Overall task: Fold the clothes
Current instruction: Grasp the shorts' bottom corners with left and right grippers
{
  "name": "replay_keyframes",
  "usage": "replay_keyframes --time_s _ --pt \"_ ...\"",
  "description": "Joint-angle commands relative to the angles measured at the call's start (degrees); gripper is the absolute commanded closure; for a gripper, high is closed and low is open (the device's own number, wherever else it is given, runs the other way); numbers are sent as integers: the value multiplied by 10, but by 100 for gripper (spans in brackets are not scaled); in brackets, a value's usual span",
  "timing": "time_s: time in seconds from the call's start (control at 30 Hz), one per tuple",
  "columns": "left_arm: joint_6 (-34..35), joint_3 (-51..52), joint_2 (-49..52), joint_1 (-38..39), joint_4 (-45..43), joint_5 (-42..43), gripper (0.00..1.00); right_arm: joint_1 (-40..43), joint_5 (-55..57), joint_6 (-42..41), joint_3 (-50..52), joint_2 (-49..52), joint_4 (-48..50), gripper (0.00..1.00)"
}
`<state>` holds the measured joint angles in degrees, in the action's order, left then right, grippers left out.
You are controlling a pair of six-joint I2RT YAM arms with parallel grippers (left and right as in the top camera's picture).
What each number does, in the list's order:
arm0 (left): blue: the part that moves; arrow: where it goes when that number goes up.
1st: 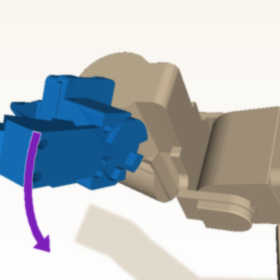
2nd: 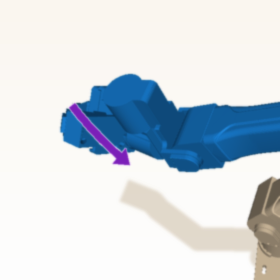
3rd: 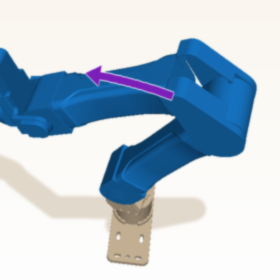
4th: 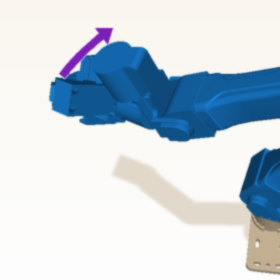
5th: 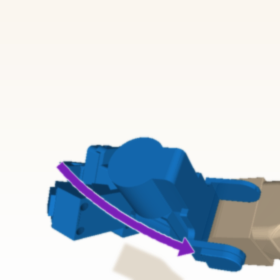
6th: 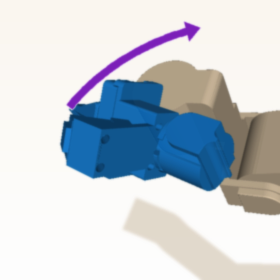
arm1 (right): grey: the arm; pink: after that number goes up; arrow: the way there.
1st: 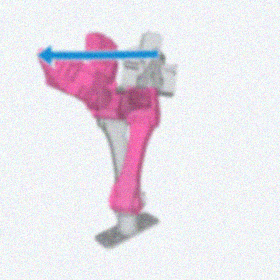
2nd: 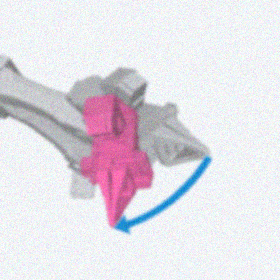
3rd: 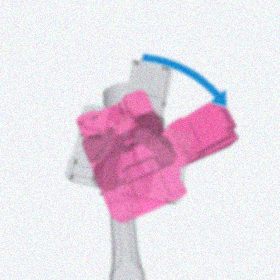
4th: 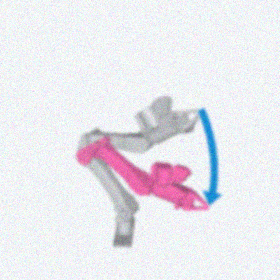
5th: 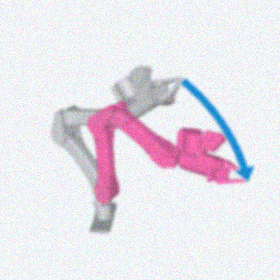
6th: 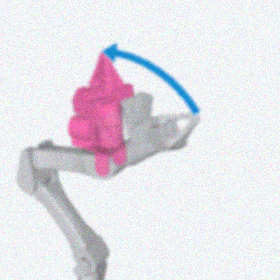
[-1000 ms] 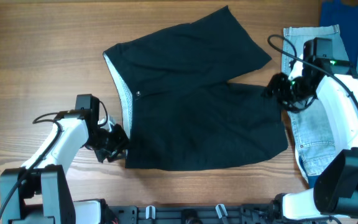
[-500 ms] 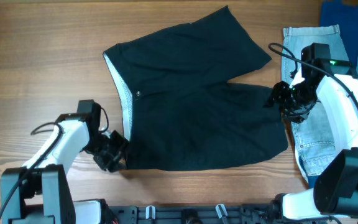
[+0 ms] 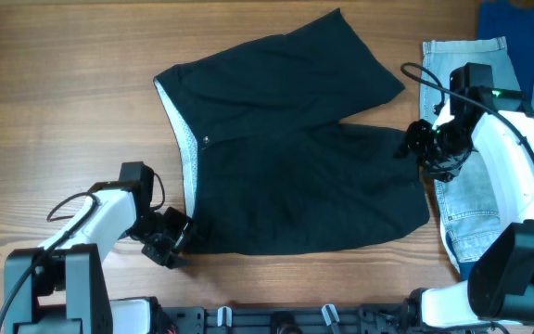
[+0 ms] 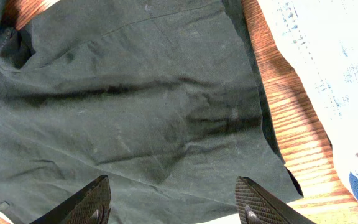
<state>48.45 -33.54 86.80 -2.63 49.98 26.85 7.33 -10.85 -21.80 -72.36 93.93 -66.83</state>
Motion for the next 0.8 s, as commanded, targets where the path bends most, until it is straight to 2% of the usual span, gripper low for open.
replay_keyframes --time_s 0.0,0.1,0.27,0.3,0.33,0.4,0.43,0.6,0.77 --pt "50 10 3 10 -10 -42 44 -2 10 -6 1 3 1 35" --pt "94 25 3 37 -35 -35 45 -2 5 -7 1 3 2 35" --pt "105 28 3 74 -68 -18 48 -2 3 -2 1 3 0 35" --pt "105 28 3 72 -71 -18 70 -2 3 0 1 3 -1 35" --pt "104 28 3 72 -72 -18 80 -2 3 0 1 3 -1 35" --pt "94 28 3 72 -76 -19 93 -2 3 0 1 3 -1 35" --pt "85 27 3 72 -82 -19 96 -2 3 0 1 3 -2 35" --pt "35 -24 -1 51 -84 -67 96 -2 -24 -7 1 2 -19 36" --pt "-9 -89 -3 20 -53 -75 96 -2 3 -86 46 -76 -16 36"
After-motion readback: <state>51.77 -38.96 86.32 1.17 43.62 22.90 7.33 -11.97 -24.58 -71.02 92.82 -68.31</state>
